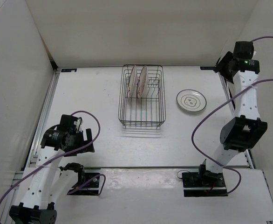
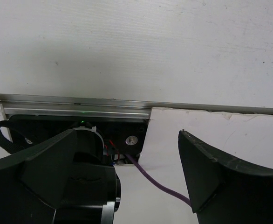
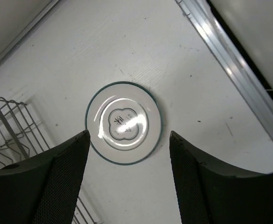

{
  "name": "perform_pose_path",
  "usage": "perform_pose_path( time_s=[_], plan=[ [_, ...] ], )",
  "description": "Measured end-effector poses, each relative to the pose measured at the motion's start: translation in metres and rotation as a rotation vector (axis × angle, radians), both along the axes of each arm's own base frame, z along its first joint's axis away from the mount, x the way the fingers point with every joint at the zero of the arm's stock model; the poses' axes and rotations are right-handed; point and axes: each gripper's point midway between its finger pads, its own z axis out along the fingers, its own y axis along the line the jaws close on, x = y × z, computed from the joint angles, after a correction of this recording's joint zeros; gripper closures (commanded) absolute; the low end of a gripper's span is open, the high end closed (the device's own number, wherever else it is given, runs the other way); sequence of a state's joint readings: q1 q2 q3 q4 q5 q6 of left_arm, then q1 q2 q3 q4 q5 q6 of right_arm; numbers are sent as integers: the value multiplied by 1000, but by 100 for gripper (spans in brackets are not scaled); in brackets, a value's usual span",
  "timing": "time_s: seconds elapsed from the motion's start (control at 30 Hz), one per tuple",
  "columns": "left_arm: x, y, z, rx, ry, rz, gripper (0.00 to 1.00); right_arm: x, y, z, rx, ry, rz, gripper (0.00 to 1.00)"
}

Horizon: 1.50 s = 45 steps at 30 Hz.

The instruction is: Unload the plates from the dish rack

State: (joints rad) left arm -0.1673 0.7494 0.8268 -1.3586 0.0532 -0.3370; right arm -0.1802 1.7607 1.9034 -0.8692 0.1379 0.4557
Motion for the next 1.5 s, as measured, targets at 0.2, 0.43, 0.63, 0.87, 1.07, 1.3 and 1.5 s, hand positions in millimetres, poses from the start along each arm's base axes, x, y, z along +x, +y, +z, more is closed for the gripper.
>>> perform_pose_path(
  time_s=[0.2,0.43,0.63,0.87,1.07,1.3,1.5],
  plan=[
    [22,1,36,17,-92,-28,0,-63,3,8,-132,35,-20,28],
    [59,-7,87,28,-212,-71,2,-164,4,-77,-119,282,-74,32],
    [63,-13,88,22,-213,-97,2,-157,2,-62,-123,260,-78,32],
    [46,-11,71,17,-184,-97,1,-66,98,7,-188,136,253,38],
    [32,-8,64,11,-202,-85,1,-78,309,-27,-218,109,771,35],
    [29,-4,63,23,-221,-73,1,-18,308,7,-185,8,691,35],
    [29,-1,62,36,-221,-68,1,-2,332,4,-137,-41,701,35]
  ],
)
